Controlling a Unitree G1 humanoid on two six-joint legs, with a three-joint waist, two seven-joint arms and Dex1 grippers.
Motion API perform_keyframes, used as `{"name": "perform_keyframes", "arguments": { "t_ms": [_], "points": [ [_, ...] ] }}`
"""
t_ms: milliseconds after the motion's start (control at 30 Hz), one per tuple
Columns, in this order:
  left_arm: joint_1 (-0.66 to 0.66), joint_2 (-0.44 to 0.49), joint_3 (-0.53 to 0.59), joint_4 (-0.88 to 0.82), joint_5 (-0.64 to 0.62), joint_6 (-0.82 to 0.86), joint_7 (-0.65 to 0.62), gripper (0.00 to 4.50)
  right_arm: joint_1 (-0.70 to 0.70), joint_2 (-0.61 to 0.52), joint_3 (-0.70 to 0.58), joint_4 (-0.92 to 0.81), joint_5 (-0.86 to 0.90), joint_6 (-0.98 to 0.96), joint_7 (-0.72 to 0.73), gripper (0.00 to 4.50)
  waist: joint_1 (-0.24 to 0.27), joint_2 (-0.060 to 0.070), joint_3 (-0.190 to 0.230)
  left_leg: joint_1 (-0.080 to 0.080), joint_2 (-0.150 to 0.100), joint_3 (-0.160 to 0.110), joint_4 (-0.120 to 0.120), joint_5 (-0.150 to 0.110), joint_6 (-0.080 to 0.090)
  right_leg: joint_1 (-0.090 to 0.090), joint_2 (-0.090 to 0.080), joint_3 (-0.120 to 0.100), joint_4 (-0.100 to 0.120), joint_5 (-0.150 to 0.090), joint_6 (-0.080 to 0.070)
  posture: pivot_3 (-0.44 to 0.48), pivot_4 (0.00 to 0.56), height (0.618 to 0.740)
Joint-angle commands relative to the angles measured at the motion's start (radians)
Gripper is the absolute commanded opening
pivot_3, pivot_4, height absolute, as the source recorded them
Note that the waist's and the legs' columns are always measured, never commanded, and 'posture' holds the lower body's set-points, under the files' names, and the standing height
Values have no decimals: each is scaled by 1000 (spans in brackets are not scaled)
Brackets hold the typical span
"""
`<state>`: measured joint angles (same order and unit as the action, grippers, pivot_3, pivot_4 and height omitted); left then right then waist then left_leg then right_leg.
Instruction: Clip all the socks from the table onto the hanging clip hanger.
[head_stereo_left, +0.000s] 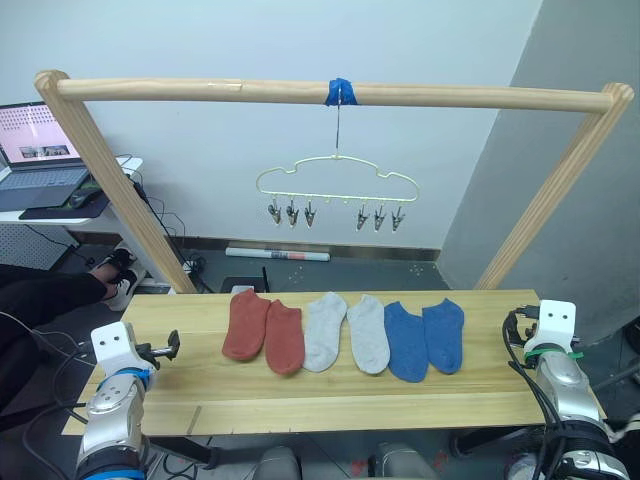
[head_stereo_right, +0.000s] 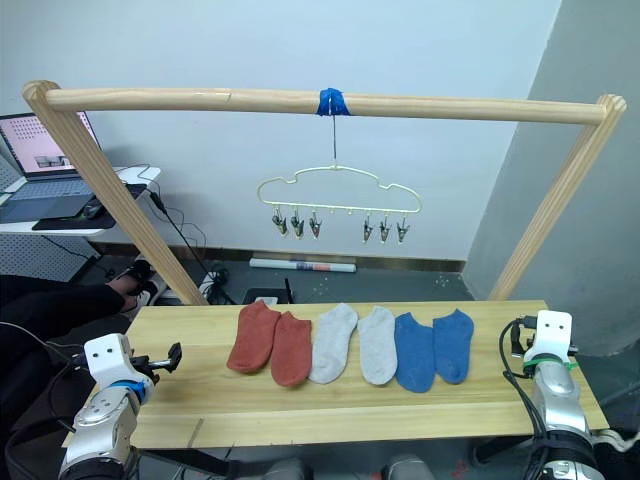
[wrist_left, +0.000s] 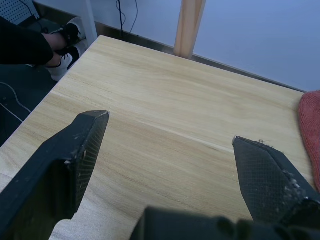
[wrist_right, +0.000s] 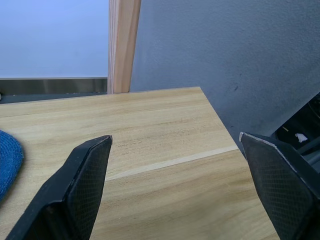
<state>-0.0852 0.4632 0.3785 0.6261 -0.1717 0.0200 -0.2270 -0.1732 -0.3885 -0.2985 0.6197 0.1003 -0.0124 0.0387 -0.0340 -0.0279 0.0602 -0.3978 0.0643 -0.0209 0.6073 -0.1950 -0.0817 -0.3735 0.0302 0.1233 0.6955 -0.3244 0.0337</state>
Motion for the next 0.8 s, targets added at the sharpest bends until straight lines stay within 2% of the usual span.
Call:
{"name": "perform_keyframes", "arguments": {
  "t_ms": [33, 567, 700, 800],
  "points": [
    [-14, 23, 0, -18, 6, -7, 4, 4487, -15, -20, -13, -22, -1, -22, -3, 4283, 0, 0, 0, 0, 0, 0, 0, 0, 0, 0, 0, 0, 0, 0, 0, 89, 31, 740],
    [17, 17, 10, -101, -12, 11, 0, 4487, -8, -26, -7, -52, -2, -13, 6, 4283, 0, 0, 4, 0, 0, 0, 0, 0, 0, 0, 0, 0, 0, 0, 0, 90, 60, 740],
    [61, 7, 11, -219, -42, 13, -45, 4487, 8, -36, 14, -105, -11, -7, 38, 4283, 0, 1, 11, 0, 0, 1, 0, 0, 0, 0, 0, 1, 0, 0, -1, 79, 79, 740],
    [124, 9, 9, -369, -74, 38, -93, 4487, 39, -44, 42, -223, 0, 21, 110, 4283, 0, 1, 29, 0, 1, 2, 0, 0, 0, 0, 0, 3, -1, -2, -4, 71, 118, 740]
  ]
}}
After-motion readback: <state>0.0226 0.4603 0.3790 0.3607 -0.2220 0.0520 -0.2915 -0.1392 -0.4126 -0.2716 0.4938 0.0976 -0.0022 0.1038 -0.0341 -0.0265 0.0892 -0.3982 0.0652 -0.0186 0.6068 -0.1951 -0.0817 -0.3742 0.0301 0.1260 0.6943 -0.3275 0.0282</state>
